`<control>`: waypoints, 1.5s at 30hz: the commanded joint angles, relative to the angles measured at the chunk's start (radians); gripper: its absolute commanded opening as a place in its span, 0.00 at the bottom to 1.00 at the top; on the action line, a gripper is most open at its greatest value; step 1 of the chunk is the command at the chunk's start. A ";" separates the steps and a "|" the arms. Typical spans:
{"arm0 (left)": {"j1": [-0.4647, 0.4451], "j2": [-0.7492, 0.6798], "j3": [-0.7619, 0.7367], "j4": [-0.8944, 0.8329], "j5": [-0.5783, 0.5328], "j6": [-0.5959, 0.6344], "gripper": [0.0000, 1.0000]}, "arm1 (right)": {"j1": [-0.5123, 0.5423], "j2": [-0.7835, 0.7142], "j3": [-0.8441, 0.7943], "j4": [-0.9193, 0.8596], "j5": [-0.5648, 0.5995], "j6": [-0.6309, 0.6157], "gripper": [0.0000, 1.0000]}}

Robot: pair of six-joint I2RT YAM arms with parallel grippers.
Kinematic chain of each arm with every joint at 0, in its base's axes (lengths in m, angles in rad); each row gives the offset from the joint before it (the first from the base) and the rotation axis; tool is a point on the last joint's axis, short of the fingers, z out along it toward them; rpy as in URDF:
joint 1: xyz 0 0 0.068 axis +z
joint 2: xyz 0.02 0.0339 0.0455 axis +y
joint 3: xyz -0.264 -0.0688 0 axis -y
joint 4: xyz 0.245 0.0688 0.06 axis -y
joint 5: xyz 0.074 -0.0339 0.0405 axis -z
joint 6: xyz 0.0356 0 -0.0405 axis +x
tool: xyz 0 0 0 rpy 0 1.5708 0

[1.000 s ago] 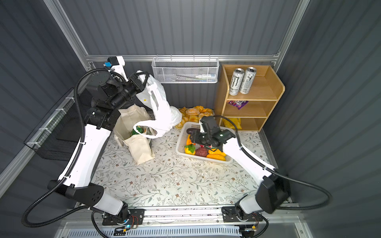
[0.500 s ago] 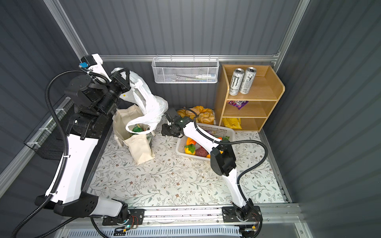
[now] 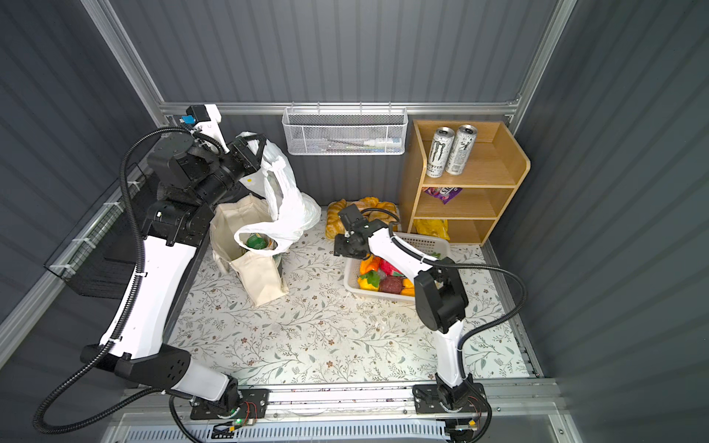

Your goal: Place the mixed food into the grocery bags and tie them

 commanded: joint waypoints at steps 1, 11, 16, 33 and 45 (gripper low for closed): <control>-0.010 0.003 -0.018 0.048 0.119 -0.070 0.00 | -0.044 -0.062 -0.104 0.025 -0.022 -0.017 0.57; -0.217 0.117 0.143 -0.117 0.154 0.025 0.00 | -0.038 -0.594 -0.296 0.083 -0.135 -0.113 0.65; -0.282 0.134 0.109 -0.117 0.135 0.026 0.00 | 0.034 -0.836 -0.344 0.111 -0.028 -0.183 0.73; -0.372 0.155 0.056 -0.096 0.074 0.013 0.00 | 0.174 -0.726 -0.269 0.213 0.131 -0.208 0.77; -0.183 0.078 0.084 -0.155 0.069 0.085 0.73 | 0.123 -0.646 -0.200 0.208 0.117 -0.179 0.00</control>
